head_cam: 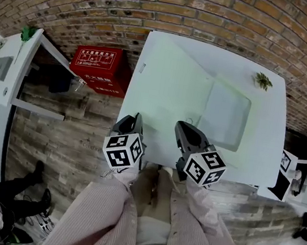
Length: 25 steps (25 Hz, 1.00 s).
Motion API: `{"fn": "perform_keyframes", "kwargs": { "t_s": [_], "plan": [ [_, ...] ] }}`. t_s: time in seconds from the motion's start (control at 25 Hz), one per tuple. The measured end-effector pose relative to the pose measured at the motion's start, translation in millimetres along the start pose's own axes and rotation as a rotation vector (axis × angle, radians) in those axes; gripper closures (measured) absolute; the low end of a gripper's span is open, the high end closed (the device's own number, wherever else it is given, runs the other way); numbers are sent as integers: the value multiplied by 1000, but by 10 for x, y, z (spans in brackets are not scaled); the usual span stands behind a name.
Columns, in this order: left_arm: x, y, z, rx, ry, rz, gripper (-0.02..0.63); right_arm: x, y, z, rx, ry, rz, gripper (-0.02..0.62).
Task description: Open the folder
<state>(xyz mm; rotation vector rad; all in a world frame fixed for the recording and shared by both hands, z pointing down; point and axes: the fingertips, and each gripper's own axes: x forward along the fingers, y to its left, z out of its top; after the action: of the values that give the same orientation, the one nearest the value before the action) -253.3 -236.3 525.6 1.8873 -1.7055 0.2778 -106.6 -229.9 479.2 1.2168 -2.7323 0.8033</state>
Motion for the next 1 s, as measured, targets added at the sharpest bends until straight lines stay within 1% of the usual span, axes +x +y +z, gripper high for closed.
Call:
{"fn": "perform_keyframes", "kwargs": {
  "t_s": [0.32,0.52,0.72,0.8,1.0],
  "plan": [
    [108,135,-143,-67,23,68,551,88,85,-88,23,16,44,591],
    [141,196,-227,-80,44,111,538,94,152,-133,40,14,62,591],
    [154,269,-286,-113,53,154,517,49,152,-161,56,13,60,591],
    [152,306,-312,-115,55,179,496,30,154,-166,60,12,60,591],
    [156,334,-344,-116,54,211,483,17,160,-182,61,16,62,591]
  ]
}}
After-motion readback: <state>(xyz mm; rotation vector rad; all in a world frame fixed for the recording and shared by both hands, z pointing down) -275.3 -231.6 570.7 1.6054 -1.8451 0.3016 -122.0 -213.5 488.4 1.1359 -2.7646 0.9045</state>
